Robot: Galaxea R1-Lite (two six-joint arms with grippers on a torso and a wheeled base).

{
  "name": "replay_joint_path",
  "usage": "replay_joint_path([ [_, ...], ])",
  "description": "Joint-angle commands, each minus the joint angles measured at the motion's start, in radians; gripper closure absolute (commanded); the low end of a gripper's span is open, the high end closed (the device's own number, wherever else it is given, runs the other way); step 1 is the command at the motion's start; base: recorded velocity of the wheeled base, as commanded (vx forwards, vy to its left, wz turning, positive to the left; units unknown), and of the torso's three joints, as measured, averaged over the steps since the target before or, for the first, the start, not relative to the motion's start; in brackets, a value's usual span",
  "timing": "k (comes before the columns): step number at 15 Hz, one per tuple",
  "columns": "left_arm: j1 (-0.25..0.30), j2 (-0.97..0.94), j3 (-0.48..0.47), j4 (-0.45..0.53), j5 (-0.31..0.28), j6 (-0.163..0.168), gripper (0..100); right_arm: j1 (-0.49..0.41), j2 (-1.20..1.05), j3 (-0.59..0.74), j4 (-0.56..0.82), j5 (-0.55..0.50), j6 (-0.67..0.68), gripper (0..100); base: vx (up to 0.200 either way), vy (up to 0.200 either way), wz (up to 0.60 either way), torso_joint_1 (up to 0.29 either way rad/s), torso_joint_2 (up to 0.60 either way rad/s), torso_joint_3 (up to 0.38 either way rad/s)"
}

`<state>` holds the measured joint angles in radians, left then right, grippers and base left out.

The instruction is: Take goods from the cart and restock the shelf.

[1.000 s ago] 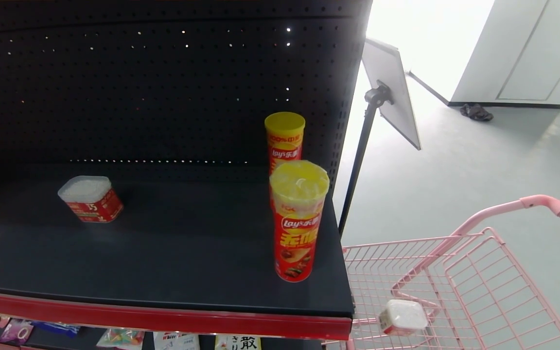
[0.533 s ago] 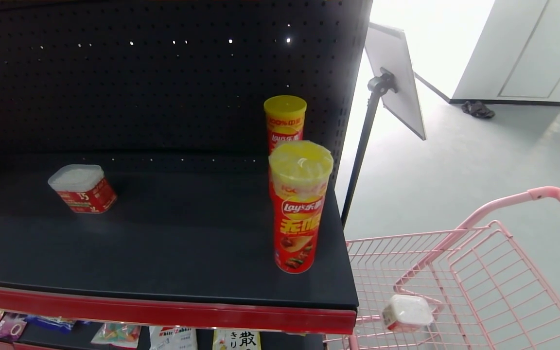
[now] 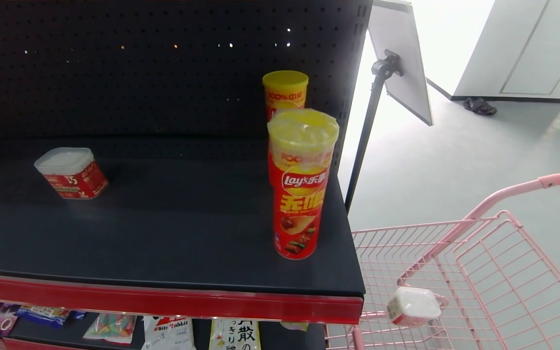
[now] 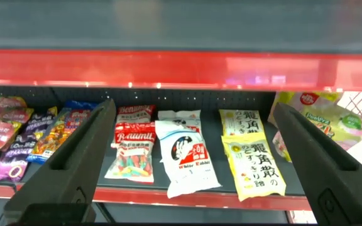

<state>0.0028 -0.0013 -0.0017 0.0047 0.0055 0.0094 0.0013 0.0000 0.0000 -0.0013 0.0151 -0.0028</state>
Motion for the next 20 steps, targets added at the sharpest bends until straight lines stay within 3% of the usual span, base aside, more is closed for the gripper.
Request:
replay_joint_path([
  [1,0.0,0.001,0.0,0.0,0.001,0.0,0,0.0,0.0,0.0,0.0,0.0,0.0,0,0.0,0.0,0.0,-0.159,0.38,0.222],
  [11,0.0,0.001,0.0,0.0,0.001,0.0,0,0.0,0.0,0.0,0.0,0.0,-0.002,0,0.0,0.0,0.0,-0.186,0.47,0.279],
  [19,0.0,0.001,0.0,0.0,0.001,0.0,0,0.0,0.0,-0.006,-0.008,-0.006,-0.036,0,0.0,0.0,0.0,-0.015,0.04,0.026],
  [20,0.0,0.001,0.0,0.0,0.001,0.0,0,0.0,0.021,-0.086,-0.032,-0.003,-0.051,0,0.0,0.0,0.0,0.0,0.0,0.0],
])
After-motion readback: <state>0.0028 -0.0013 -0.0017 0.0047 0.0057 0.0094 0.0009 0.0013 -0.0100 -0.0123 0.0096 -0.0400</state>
